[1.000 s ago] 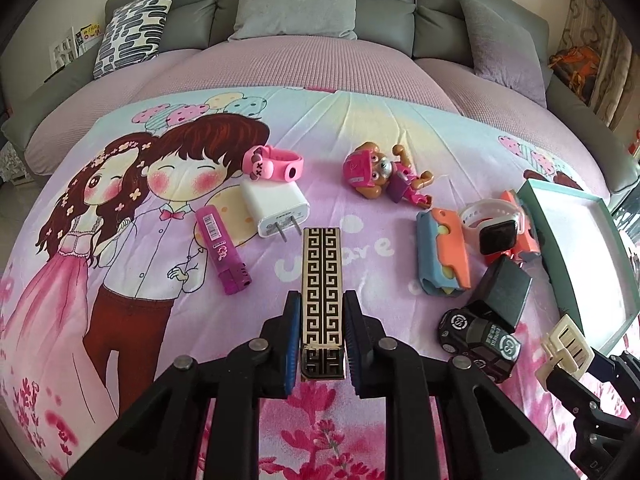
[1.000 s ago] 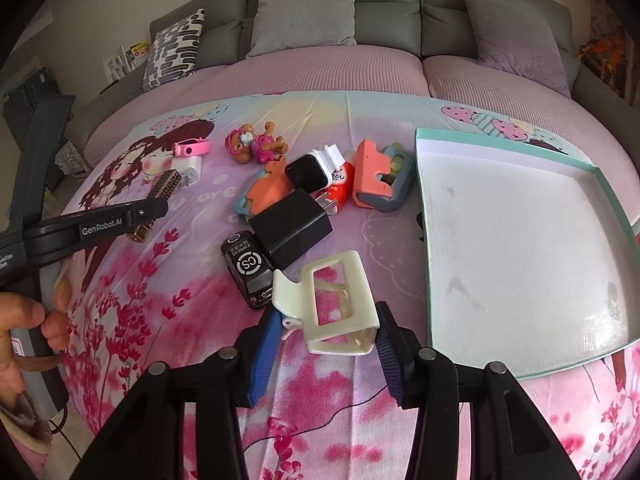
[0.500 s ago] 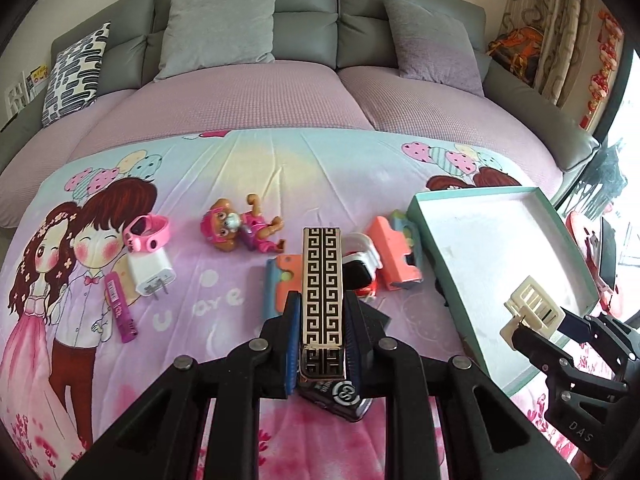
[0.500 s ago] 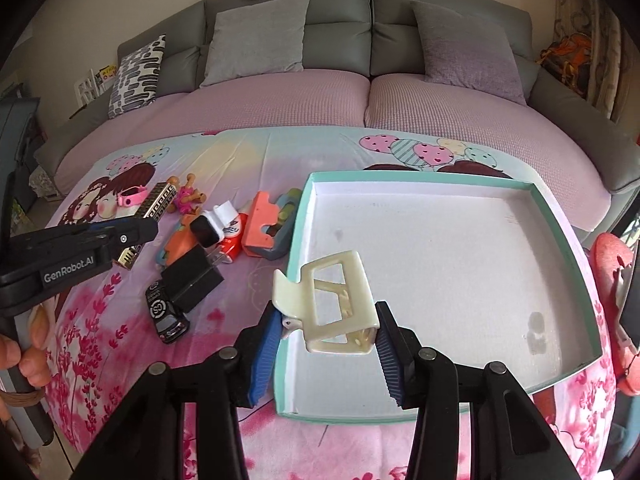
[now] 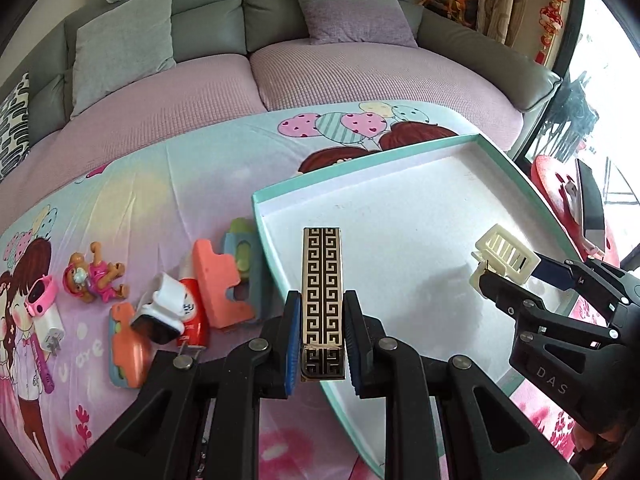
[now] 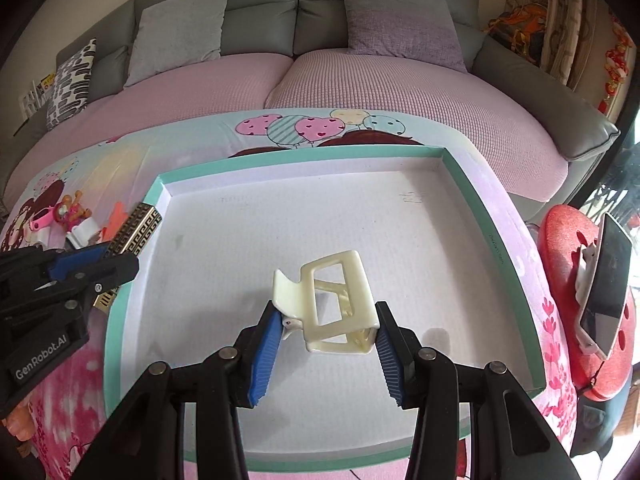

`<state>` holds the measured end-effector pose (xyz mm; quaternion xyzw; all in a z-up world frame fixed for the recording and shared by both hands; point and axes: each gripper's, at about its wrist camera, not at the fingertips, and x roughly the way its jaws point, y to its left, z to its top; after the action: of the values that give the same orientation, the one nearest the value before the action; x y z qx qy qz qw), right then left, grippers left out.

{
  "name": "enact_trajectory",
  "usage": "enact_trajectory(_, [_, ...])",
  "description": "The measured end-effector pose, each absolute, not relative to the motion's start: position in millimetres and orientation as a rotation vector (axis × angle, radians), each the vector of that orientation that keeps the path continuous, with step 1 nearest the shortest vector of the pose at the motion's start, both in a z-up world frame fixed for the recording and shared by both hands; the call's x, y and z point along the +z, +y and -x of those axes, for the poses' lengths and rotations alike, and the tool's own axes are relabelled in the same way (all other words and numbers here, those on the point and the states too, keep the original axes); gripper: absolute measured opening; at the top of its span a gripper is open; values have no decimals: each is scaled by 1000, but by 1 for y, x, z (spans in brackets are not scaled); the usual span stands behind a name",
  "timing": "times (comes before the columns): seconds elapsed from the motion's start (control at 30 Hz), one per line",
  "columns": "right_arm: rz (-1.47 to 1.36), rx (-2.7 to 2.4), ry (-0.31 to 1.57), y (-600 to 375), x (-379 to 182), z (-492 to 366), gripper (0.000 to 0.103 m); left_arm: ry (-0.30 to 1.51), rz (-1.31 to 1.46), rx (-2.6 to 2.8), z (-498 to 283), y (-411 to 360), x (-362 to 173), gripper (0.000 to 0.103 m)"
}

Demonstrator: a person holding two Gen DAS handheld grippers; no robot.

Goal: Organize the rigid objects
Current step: 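Carry the block with the left tool while the right tool carries the clip, releasing both into the teal box, then grasp the purple lighter with the left tool while the right tool grasps the black square charger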

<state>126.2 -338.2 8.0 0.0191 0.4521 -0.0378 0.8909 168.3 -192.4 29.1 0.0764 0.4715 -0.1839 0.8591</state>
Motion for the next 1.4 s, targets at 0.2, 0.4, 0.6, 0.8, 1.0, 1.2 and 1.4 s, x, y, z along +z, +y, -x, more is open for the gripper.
enact_trajectory(0.2, [-43,-127,972,-361,-4,-137,49,1015,-180,-411,-176,-224,17,21])
enact_trajectory(0.4, [-41,-131,974,-368,-6,-142,49,1045,-169,-421,-182,-239,4,21])
enact_trajectory(0.6, [-58,-131,971,-373,-5,-144,50,1037,-157,-420,-182,-242,5,22])
enact_trajectory(0.8, [-95,-128,958,-380,-1,-143,65,1014,-124,-376,-186,-228,16,59])
enact_trajectory(1.0, [-105,-106,943,-374,5,-145,88,968,-106,-335,-185,-211,31,88])
enact_trajectory(1.2, [-77,-89,930,-356,10,-148,103,940,-101,-285,-188,-184,39,97])
enact_trajectory(1.4, [-70,-77,908,-337,23,-150,103,932,-51,-193,-194,-126,45,97])
